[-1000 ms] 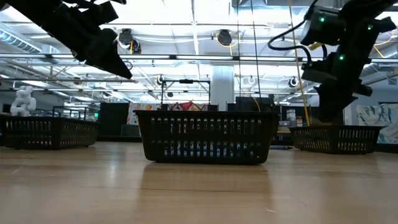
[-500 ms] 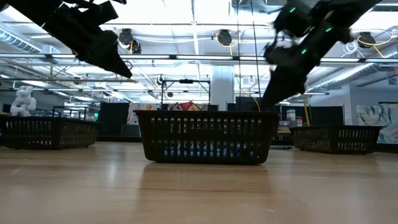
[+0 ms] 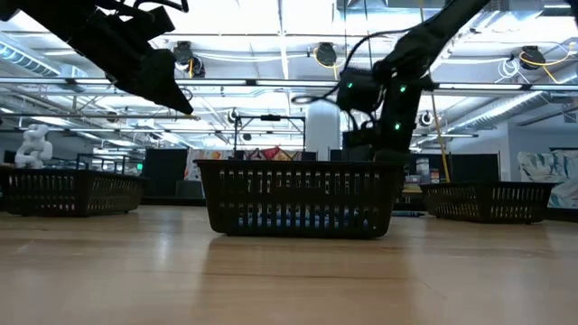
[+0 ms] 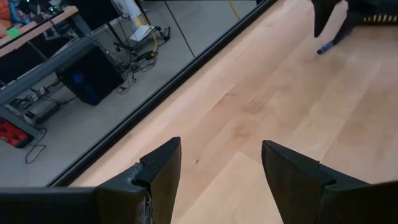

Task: Sort crayons
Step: Put the blue crayon into the center black basket

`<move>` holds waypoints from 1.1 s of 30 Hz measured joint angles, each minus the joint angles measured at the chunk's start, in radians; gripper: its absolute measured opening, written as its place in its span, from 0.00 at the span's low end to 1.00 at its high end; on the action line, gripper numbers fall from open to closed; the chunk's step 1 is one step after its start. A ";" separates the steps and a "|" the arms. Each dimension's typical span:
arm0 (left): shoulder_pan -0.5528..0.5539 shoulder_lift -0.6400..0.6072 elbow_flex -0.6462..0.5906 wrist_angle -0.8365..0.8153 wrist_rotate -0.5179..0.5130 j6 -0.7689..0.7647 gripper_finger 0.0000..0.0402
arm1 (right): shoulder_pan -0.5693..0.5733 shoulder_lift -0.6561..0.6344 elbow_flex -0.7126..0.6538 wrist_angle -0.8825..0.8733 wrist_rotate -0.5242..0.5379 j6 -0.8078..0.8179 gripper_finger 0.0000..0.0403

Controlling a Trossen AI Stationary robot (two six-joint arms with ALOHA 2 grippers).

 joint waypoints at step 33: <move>-0.002 0.000 0.000 -0.001 0.054 -0.026 0.55 | 0.319 -0.143 0.033 0.428 -0.387 0.088 0.01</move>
